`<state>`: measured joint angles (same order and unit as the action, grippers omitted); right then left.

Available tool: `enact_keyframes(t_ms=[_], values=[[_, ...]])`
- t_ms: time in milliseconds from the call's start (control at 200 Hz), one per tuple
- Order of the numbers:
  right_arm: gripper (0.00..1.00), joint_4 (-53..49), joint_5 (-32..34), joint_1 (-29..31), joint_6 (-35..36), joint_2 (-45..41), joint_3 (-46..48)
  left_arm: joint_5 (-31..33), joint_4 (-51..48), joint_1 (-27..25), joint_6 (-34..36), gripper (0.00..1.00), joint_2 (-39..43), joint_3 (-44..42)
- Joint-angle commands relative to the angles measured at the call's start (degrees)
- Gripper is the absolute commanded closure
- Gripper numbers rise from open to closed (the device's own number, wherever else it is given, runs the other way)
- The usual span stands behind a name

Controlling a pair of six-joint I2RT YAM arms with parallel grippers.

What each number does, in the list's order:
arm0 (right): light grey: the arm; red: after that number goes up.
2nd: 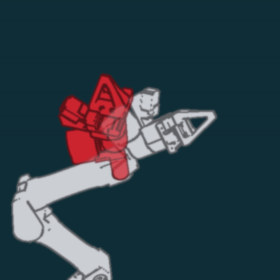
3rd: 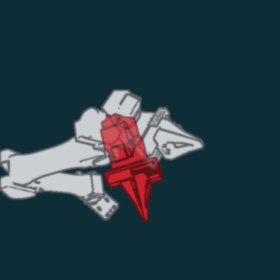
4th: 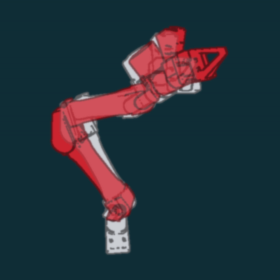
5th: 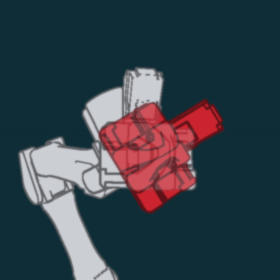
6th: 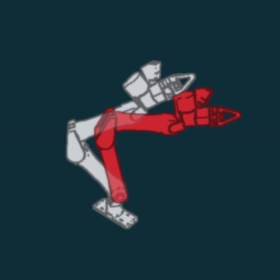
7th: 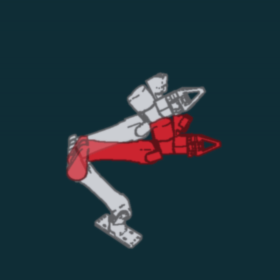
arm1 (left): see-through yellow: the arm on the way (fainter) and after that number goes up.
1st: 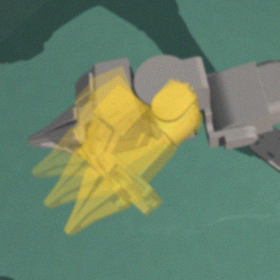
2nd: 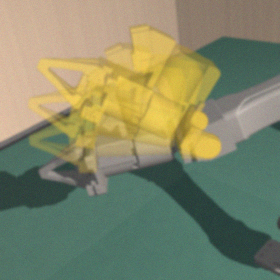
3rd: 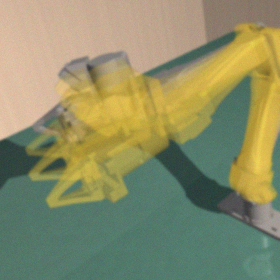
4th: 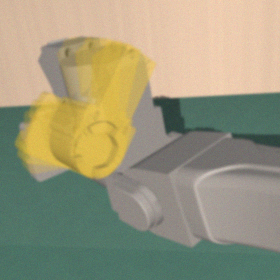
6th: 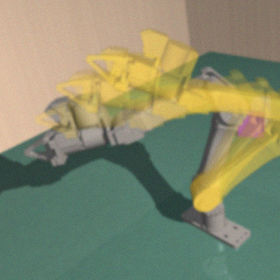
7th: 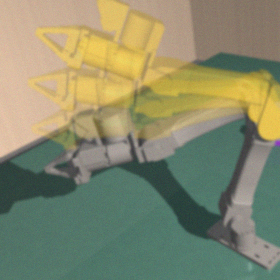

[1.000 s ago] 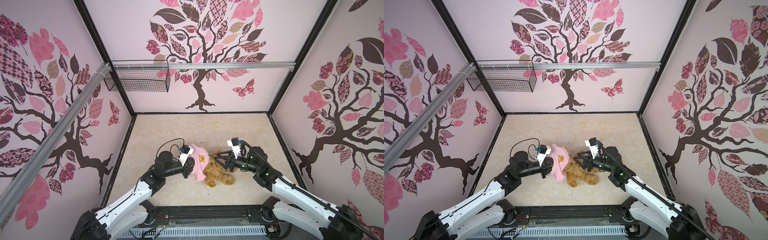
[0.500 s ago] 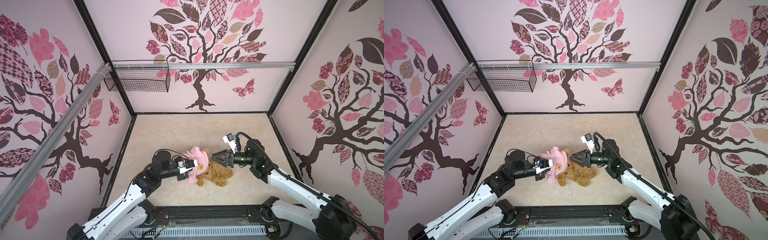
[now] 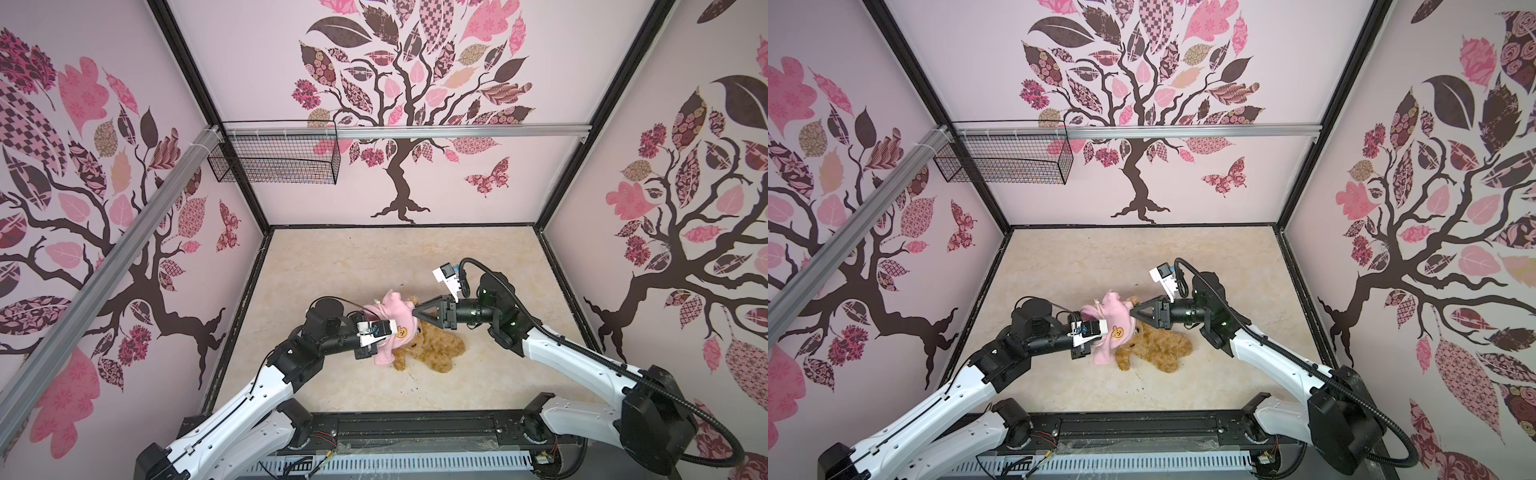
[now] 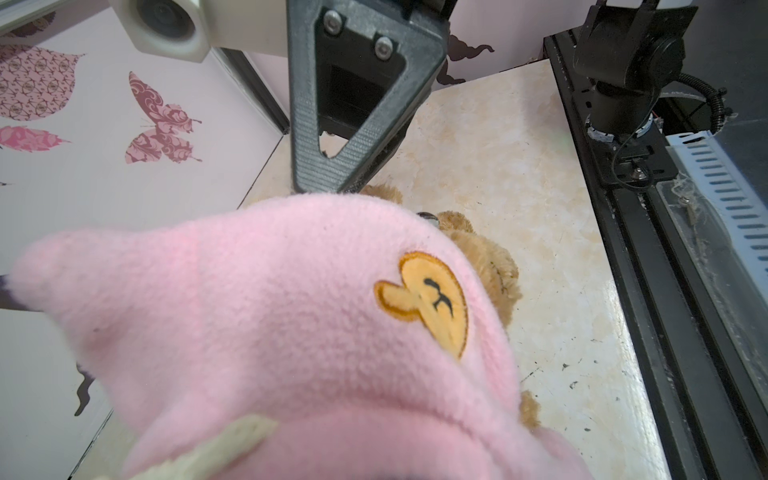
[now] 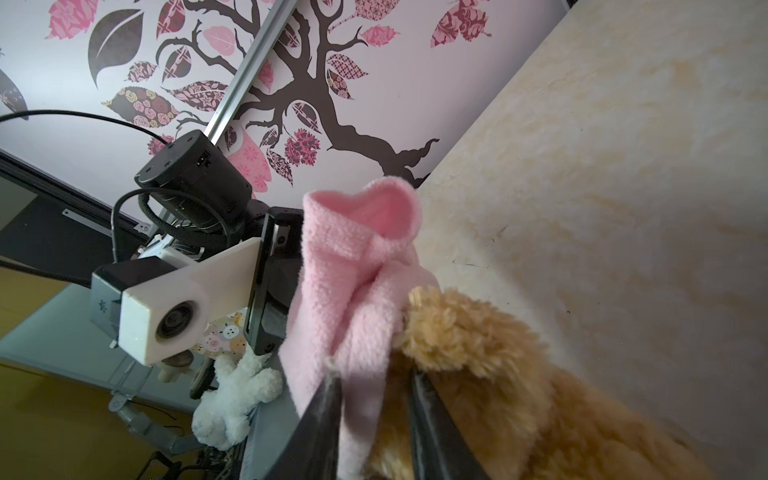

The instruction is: Dress the teddy bear

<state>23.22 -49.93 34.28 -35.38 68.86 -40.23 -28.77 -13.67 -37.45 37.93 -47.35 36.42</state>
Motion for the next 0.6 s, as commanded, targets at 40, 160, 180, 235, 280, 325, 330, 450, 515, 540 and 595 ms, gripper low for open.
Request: enact_keyframes(t_ms=[40, 160, 180, 235, 280, 325, 330, 450, 515, 540, 595], values=[[0.88, 4.3, 0.3, 0.8, -2.5, 1.7, -2.1, 0.4, -0.4, -0.2, 1.6, 1.00, 0.1, 3.0], [1.00, 3.1, 3.8, 0.3, -3.0, 1.1, -1.9, 2.6, -1.0, -0.3, 0.9, 1.00, -0.1, 3.5], [1.00, 2.1, 5.0, -0.2, -3.0, 0.8, -1.8, 3.1, -1.0, -0.2, 0.4, 1.00, -0.1, 3.5], [1.00, 1.1, 7.6, -2.5, -4.6, -0.7, -0.4, 5.0, -0.6, -0.3, -1.8, 1.00, 0.1, 3.8], [1.00, 3.5, 8.9, -5.5, -8.4, -1.8, 2.4, 7.0, 0.6, -0.3, -4.8, 1.00, 0.6, 3.5], [1.00, 8.4, 9.9, -8.4, -13.4, -2.7, 6.5, 9.3, 2.6, -0.3, -9.0, 1.00, 1.4, 2.8], [1.00, 8.9, 10.0, -8.6, -14.0, -2.8, 6.9, 9.7, 2.9, -0.3, -9.5, 1.00, 1.5, 2.7], [1.00, 11.0, 13.4, -10.4, -17.3, -3.8, 12.2, 19.2, 7.7, -0.3, -24.1, 1.00, 3.9, 0.2], [1.00, 12.3, 14.7, -10.3, -18.3, -3.6, 14.2, 22.9, 8.0, -0.3, -29.4, 1.00, 4.9, -0.7], [1.00, 12.6, 15.6, -10.3, -18.5, -3.6, 14.9, 23.8, 8.2, -0.2, -30.9, 1.00, 5.4, -1.2], [1.00, 13.1, 17.0, -10.3, -18.8, -3.3, 16.2, 24.9, 9.5, -0.3, -33.6, 1.00, 6.5, -2.3]])
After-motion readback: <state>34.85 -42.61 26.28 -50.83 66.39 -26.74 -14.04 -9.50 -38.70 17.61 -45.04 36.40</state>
